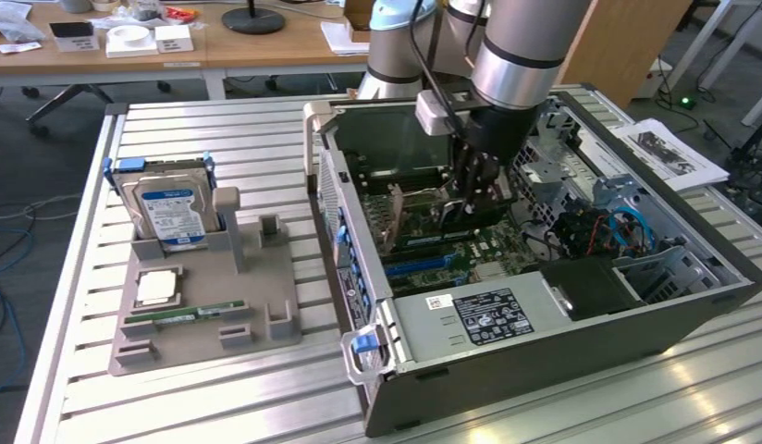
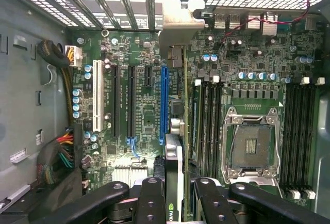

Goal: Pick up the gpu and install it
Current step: 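Insert the gpu into the slot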

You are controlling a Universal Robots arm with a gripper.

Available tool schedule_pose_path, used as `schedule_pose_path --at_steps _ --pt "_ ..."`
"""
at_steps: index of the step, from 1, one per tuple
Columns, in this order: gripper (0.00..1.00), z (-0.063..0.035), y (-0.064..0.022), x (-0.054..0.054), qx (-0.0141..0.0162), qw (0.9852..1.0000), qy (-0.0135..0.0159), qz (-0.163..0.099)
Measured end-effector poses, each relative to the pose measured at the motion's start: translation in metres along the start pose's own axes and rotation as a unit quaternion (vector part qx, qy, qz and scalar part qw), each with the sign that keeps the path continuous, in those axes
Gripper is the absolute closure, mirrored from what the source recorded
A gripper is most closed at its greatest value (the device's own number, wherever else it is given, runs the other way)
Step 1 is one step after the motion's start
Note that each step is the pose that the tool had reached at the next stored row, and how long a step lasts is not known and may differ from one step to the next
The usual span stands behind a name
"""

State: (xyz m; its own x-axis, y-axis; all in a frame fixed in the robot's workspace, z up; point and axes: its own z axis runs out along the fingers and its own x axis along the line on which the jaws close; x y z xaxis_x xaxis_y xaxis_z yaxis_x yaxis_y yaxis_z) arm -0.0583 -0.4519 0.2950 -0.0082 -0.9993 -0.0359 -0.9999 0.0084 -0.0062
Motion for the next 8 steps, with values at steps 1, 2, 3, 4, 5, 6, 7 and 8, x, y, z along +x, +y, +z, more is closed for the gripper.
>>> schedule_pose_path --at_steps 1,2,3,4,5,6,7,8 --pt "0.73 0.0000 0.0000 0.0002 0.0000 1.0000 0.0000 0.000" --pt "0.73 0.0003 0.0002 0.0003 0.0000 1.0000 0.0000 0.000" --pt "0.73 0.0009 0.0005 0.0003 0.0000 1.0000 0.0000 0.000" --pt "0.73 0.0016 0.0010 0.0004 0.0000 1.0000 0.0000 0.000" --pt "0.73 0.0024 0.0015 0.0004 0.0000 1.0000 0.0000 0.000" --pt "0.73 0.0033 0.0020 0.0005 0.0000 1.0000 0.0000 0.000" --pt "0.73 0.0042 0.0024 0.0005 0.0000 1.0000 0.0000 0.000" --pt "0.73 0.0051 0.0029 0.0005 0.0000 1.0000 0.0000 0.000"
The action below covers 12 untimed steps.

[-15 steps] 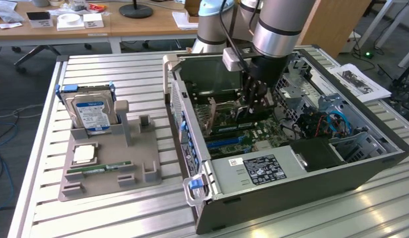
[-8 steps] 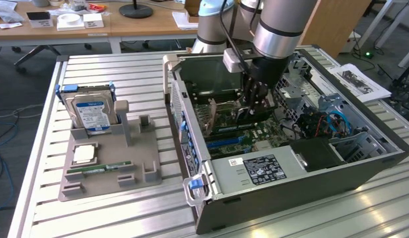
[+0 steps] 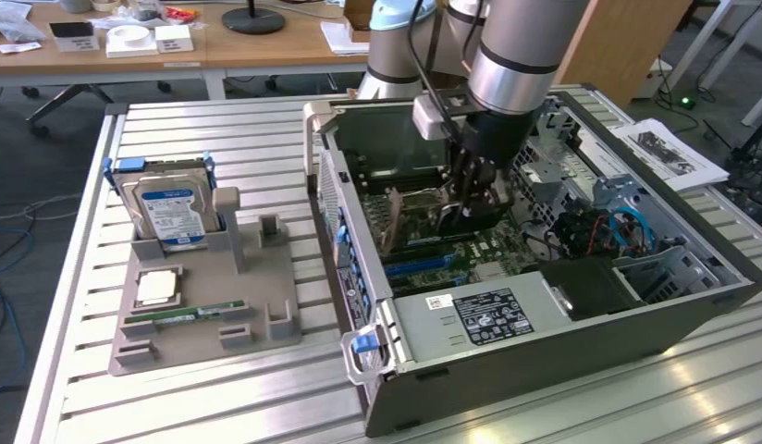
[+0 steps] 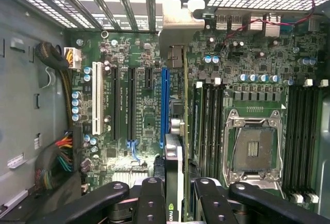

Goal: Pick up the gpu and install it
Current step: 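Insert the gpu into the slot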

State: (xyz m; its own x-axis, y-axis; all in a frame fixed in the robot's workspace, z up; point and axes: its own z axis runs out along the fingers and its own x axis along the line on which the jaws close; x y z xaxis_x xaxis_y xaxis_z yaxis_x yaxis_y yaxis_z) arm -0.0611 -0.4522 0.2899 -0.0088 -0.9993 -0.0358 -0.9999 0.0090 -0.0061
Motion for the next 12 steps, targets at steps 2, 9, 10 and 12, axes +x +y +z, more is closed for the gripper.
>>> schedule_pose_path --at_steps 2,9,10,12 --pt "0.73 0.0016 0.0006 0.0001 0.0000 1.0000 0.0000 0.000" --pt "0.73 0.0059 0.0014 0.0011 0.0001 1.0000 0.0000 0.002" --pt "0.73 0.0065 0.0015 0.0012 0.0001 1.0000 0.0000 0.002" --pt "0.73 0.0075 0.0018 0.0015 0.0001 1.0000 0.0000 0.003"
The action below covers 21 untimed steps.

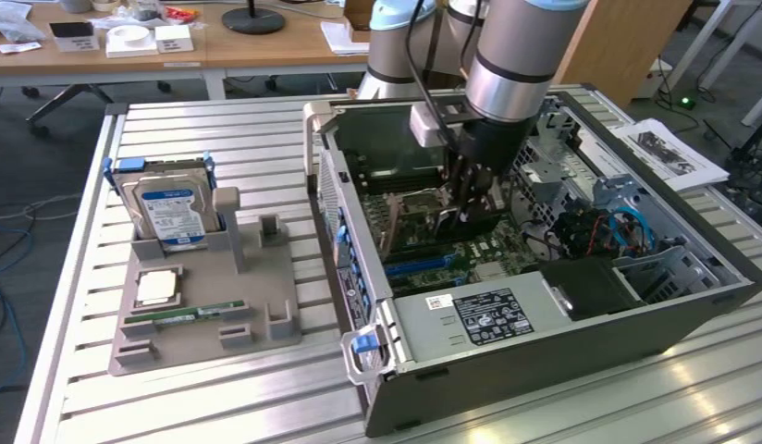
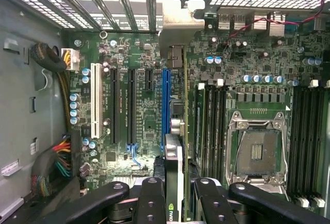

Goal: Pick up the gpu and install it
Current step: 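Insert the gpu into the slot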

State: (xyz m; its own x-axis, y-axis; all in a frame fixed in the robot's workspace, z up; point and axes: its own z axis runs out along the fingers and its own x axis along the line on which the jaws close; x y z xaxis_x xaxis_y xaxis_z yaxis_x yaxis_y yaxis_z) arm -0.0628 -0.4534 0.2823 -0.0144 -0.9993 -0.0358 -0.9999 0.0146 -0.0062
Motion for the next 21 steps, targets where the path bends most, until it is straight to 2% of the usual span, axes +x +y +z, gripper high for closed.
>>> schedule_pose_path --at_steps 7,13,21 --pt "0.73 0.0007 0.0007 0.0000 0.0001 1.0000 0.0000 0.001" --pt "0.73 0.0010 0.0052 0.0001 0.0000 1.0000 0.0000 0.001" --pt "0.73 0.0064 0.0091 0.0005 0.0001 1.0000 0.0000 0.002"
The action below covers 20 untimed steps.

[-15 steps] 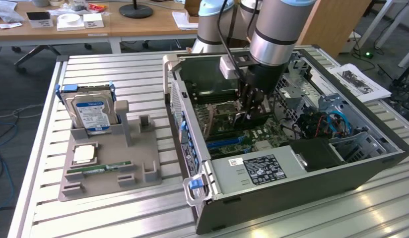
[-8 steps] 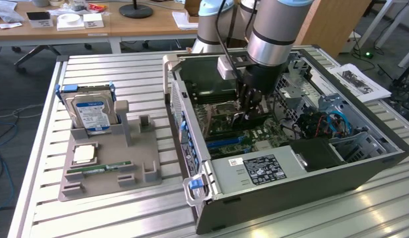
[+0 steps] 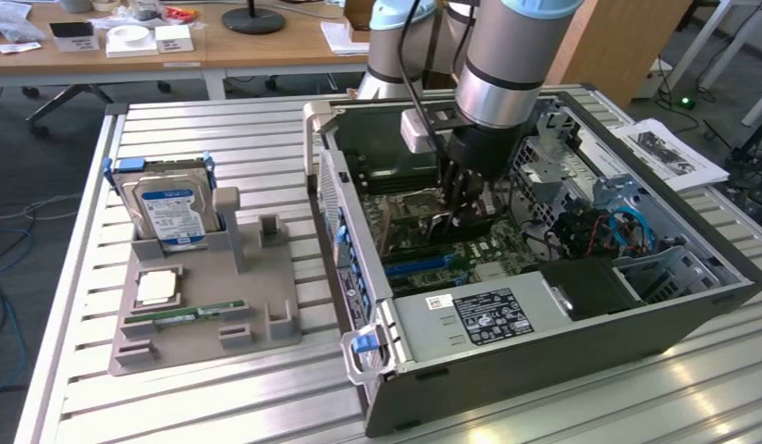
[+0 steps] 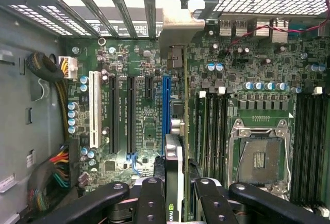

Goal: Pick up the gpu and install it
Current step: 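Insert the gpu into the slot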

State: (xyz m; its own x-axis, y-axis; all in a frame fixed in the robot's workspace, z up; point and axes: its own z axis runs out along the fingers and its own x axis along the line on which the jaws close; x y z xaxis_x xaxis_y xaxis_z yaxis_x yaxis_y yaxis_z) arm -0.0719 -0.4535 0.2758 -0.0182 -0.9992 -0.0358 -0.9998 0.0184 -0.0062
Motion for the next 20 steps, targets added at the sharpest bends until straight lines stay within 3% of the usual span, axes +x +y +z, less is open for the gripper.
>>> schedule_pose_path --at_steps 20 --pt "0.73 0.0023 0.0050 0.0050 0.0000 1.0000 0.0000 0.000"
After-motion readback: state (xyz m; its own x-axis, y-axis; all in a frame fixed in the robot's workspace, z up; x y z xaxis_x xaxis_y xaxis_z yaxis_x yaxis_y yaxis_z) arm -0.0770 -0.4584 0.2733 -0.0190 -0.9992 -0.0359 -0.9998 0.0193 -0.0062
